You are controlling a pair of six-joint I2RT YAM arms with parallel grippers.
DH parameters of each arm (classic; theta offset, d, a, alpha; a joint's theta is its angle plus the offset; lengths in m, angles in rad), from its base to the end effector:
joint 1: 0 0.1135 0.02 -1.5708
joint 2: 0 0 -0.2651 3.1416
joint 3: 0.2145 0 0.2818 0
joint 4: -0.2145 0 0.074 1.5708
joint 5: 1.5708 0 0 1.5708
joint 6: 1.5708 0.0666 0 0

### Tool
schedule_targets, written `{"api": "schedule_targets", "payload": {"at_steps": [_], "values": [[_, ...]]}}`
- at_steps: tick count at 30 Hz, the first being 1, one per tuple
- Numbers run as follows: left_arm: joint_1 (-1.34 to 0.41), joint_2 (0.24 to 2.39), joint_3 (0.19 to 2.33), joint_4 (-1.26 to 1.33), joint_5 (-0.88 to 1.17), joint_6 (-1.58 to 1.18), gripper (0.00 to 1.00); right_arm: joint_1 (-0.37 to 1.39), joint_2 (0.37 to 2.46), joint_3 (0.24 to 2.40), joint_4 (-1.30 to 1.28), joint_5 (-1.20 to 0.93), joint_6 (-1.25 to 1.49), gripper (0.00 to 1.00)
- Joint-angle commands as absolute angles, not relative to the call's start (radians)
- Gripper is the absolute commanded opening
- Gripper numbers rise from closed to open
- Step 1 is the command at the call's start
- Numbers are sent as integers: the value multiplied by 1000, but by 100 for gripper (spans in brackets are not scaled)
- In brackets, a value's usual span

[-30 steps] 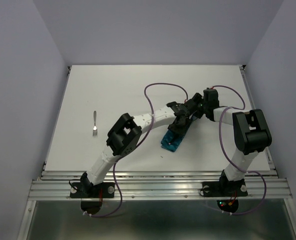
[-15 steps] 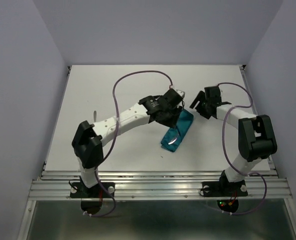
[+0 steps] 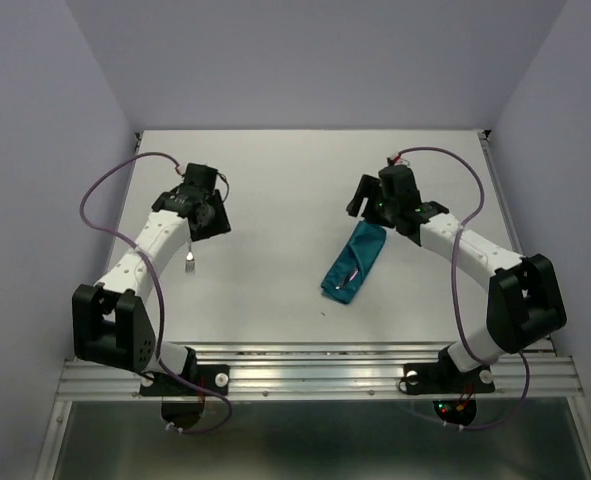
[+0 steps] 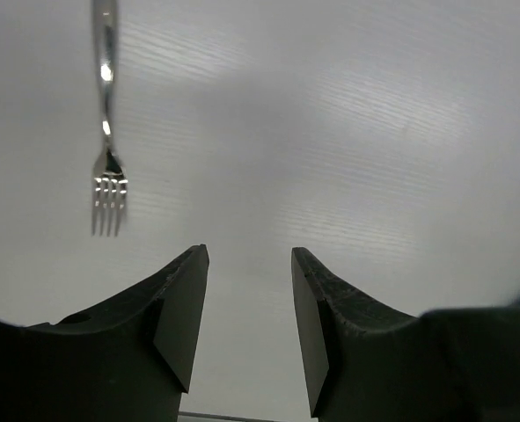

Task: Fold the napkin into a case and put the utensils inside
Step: Pick up the fork from the corner of the board.

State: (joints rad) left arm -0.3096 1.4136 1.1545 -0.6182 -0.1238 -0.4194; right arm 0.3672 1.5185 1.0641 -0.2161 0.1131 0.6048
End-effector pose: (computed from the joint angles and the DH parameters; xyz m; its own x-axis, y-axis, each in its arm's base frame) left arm 0.3355 -0.0987 0.2550 -0.7615 -0.1807 -0.6225 -0.0908 0.9806 -0.1736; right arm 0.3664 0.1329 0.2242 -0.6330 0.3619 -0.6844 0.1042 0.9158 0.3878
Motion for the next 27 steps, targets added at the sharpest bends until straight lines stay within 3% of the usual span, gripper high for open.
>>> {"api": "schedule_targets", "payload": {"at_steps": [1, 8, 13, 20, 27], "values": [[-122, 1371, 1102, -603, -138, -399, 55, 480, 1508, 1081, -230, 141, 577, 77], [34, 1521, 1078, -542, -199, -365, 55, 515, 1536, 1081, -221, 124, 583, 77], [92, 1606, 1034, -447, -134, -331, 55, 515, 1545, 1065, -212, 130, 581, 77], [97, 1721, 1097, -456, -160, -302, 55, 515, 1552, 1068, -204, 115, 589, 77], [97, 1698, 1091, -425, -114, -291, 51, 515, 1545, 1074, -202, 104, 595, 77]]}}
